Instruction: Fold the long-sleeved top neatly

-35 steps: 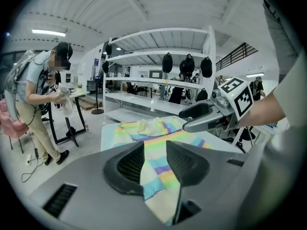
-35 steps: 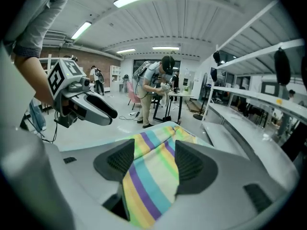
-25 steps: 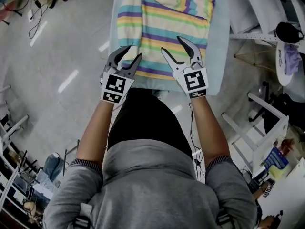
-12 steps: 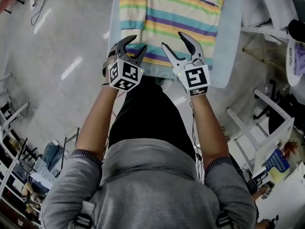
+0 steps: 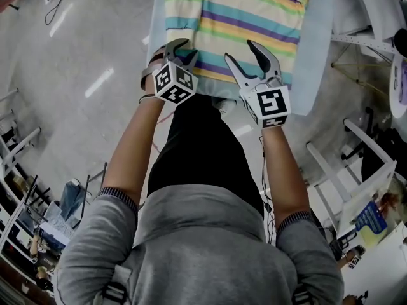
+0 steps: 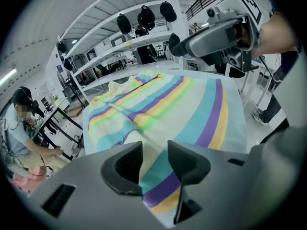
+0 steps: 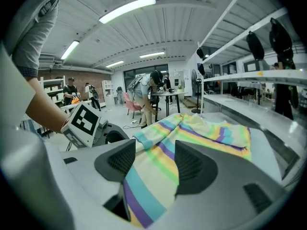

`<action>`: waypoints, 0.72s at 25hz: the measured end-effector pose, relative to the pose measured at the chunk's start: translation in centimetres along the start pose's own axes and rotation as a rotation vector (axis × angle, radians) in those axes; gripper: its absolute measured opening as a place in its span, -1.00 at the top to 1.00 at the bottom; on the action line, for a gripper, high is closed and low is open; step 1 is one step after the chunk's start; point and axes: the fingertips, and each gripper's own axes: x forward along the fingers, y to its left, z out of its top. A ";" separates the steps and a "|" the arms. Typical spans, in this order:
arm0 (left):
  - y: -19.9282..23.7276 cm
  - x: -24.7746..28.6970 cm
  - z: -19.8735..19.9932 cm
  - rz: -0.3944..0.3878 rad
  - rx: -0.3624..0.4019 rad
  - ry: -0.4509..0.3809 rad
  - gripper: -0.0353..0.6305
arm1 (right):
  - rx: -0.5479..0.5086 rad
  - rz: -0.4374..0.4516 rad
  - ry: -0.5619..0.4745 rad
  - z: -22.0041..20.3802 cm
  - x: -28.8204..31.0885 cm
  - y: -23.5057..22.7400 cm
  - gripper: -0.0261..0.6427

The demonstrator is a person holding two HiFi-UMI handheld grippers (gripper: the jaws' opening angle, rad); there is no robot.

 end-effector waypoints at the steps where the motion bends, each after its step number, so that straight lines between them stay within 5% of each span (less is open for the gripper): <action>1: 0.0 0.2 -0.2 -0.003 0.005 0.005 0.35 | 0.002 0.000 0.002 -0.2 -0.1 0.0 0.13; 8: 0.3 1.1 -1.1 -0.017 -0.025 0.020 0.42 | 0.023 -0.003 0.008 -1.1 -0.6 -0.2 0.15; 13: 1.3 1.3 -1.8 -0.002 -0.139 0.015 0.73 | 0.028 -0.002 0.015 -1.6 -0.9 -0.3 0.16; 18: 2.7 0.0 -1.3 0.020 -0.230 -0.022 0.77 | 0.030 0.004 0.010 -1.4 -1.1 -0.2 0.17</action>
